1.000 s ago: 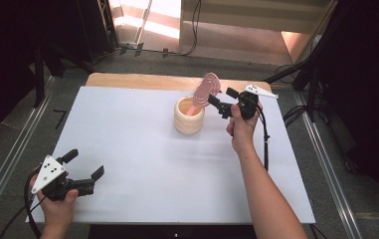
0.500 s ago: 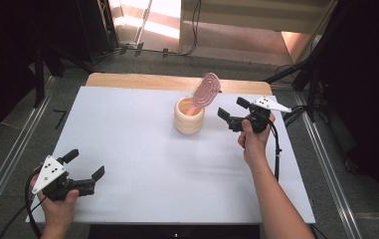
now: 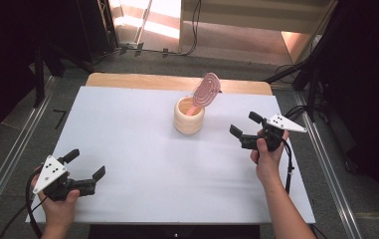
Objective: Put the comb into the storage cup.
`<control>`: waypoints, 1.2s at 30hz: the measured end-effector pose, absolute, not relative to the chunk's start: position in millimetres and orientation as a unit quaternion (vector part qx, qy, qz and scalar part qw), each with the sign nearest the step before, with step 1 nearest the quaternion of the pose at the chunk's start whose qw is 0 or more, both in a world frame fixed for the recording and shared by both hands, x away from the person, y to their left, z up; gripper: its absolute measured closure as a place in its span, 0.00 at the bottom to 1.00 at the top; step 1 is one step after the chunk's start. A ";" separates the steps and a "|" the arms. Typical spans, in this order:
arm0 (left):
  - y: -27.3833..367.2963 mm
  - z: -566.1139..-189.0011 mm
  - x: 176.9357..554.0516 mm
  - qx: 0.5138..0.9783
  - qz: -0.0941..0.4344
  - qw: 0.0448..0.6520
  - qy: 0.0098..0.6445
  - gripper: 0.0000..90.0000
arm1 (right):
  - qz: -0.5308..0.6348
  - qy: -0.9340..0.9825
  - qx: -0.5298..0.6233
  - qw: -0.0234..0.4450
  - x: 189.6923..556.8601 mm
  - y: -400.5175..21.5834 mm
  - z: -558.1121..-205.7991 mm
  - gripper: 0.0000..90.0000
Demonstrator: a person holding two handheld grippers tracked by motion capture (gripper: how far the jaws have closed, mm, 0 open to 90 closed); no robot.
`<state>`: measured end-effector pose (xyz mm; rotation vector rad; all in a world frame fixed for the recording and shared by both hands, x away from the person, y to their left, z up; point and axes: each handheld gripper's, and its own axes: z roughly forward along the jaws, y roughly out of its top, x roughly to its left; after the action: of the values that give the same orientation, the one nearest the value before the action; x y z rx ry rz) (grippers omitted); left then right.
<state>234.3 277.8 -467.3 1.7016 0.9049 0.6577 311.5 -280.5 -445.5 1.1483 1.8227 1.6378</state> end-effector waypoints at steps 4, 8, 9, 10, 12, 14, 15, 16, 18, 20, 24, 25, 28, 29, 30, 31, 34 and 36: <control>276.7 -467.4 234.5 0.711 0.275 0.525 0.378 0.00 | 0.587 0.657 0.417 0.224 298.6 -289.6 -450.9 0.00; 275.8 -467.5 234.5 0.713 0.274 0.524 0.377 0.00 | 0.583 0.656 0.420 0.230 286.0 -298.0 -455.2 0.00; 275.5 -467.6 234.5 0.713 0.274 0.524 0.378 0.00 | 0.585 0.654 0.420 0.230 282.9 -300.1 -456.4 0.00; 275.4 -467.7 234.6 0.713 0.273 0.524 0.377 0.00 | 0.583 0.654 0.422 0.233 280.0 -302.0 -457.4 0.00; 275.2 -467.7 234.6 0.714 0.274 0.524 0.376 0.00 | 0.580 0.655 0.422 0.238 273.9 -306.2 -459.5 0.00; 275.2 -467.6 234.6 0.713 0.275 0.524 0.376 0.00 | 0.580 0.652 0.425 0.240 267.5 -310.3 -461.4 0.00; 275.3 -467.4 234.5 0.713 0.275 0.524 0.376 0.00 | 0.580 0.651 0.425 0.242 264.5 -312.3 -462.5 0.00; 275.5 -467.2 234.4 0.713 0.275 0.524 0.377 0.00 | 0.579 0.651 0.426 0.242 261.5 -314.4 -463.5 0.00; 275.7 -467.1 234.2 0.712 0.275 0.524 0.377 0.00 | 0.576 0.652 0.428 0.244 256.5 -317.5 -466.0 0.00; 275.5 -466.8 233.8 0.712 0.276 0.525 0.376 0.00 | 0.572 0.654 0.429 0.247 250.9 -320.3 -468.6 0.00; 275.2 -467.2 234.7 0.711 0.276 0.526 0.376 0.00 | 0.569 0.656 0.428 0.251 241.5 -324.7 -473.5 0.00; 275.2 -467.2 234.8 0.712 0.275 0.526 0.375 0.00 | 0.567 0.657 0.427 0.253 239.7 -325.5 -474.7 0.00; 274.7 -466.9 234.5 0.712 0.275 0.526 0.375 0.00 | 0.564 0.657 0.432 0.253 234.3 -329.3 -478.9 0.00; 274.9 -466.9 234.6 0.712 0.275 0.526 0.374 0.00 | 0.566 0.654 0.434 0.251 232.2 -330.9 -480.3 0.00; 275.1 -467.1 234.6 0.712 0.275 0.527 0.375 0.00 | 0.566 0.653 0.436 0.251 230.1 -332.9 -481.5 0.00; 275.4 -467.1 234.8 0.712 0.275 0.526 0.376 0.00 | 0.566 0.653 0.436 0.251 228.2 -334.6 -482.6 0.00; 276.3 -467.2 234.8 0.711 0.274 0.527 0.377 0.00 | 0.563 0.652 0.437 0.257 222.7 -339.3 -484.5 0.00; 276.4 -467.1 234.7 0.711 0.275 0.526 0.376 0.00 | 0.564 0.652 0.438 0.256 219.2 -342.2 -485.2 0.00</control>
<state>234.7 276.4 -467.1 1.7006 0.9002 0.6564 219.2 -342.2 -485.2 1.1900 1.7683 1.5293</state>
